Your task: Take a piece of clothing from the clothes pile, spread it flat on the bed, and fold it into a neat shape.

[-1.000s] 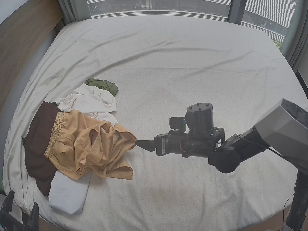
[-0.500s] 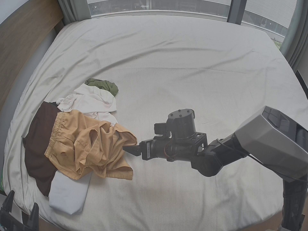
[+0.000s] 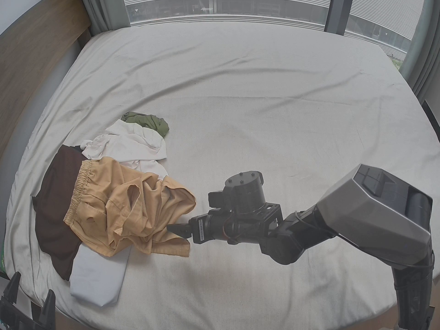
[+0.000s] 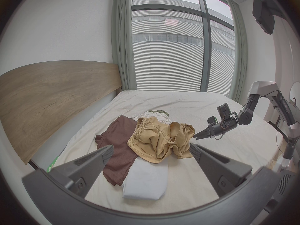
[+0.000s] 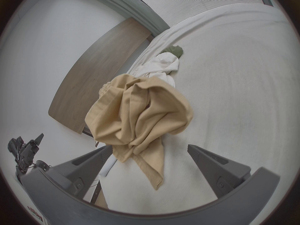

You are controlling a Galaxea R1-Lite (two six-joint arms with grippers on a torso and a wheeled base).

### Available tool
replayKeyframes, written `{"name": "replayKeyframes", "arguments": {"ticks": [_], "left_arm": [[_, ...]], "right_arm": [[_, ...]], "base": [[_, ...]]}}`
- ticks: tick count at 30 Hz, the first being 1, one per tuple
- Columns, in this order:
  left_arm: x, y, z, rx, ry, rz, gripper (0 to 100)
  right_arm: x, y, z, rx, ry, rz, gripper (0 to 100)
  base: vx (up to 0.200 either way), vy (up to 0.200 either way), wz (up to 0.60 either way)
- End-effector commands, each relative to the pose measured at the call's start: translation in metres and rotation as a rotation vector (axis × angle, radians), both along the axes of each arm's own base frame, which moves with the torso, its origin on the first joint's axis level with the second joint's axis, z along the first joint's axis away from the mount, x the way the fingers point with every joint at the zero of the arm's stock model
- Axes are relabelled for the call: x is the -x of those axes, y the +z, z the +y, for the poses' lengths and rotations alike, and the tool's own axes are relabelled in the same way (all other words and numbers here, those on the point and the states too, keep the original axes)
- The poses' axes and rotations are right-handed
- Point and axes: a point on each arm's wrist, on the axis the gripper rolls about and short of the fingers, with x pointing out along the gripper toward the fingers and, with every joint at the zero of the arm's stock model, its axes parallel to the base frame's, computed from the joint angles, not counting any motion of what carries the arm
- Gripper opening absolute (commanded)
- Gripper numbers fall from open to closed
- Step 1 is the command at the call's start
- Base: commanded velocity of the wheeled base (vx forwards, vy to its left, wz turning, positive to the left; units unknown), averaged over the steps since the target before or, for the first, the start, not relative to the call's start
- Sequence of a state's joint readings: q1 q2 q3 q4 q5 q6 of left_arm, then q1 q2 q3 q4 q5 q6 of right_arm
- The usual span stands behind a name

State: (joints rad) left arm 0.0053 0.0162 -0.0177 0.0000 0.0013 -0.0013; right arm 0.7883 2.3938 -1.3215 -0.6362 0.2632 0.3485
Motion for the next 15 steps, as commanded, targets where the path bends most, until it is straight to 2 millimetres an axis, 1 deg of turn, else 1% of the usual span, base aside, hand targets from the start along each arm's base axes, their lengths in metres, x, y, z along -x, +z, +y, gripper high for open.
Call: {"name": "replayKeyframes", "arguments": {"ticks": [1, 7, 15], "left_arm": [[0.0, -0.005, 0.0, 0.0, 0.001, 0.001, 100], [0.0, -0.005, 0.0, 0.002, 0.001, 0.001, 100], [0.0, -0.005, 0.0, 0.002, 0.001, 0.001, 100]], "right_arm": [[0.005, -0.011, 0.006, 0.018, 0.017, 0.016, 100], [0.006, -0.023, 0.01, 0.034, 0.025, 0.03, 100], [0.007, -0.03, 0.019, 0.033, 0.039, 0.029, 100]], "base": [[0.0, 0.0, 0.0], [0.0, 0.0, 0.0], [0.0, 0.0, 0.0]]}}
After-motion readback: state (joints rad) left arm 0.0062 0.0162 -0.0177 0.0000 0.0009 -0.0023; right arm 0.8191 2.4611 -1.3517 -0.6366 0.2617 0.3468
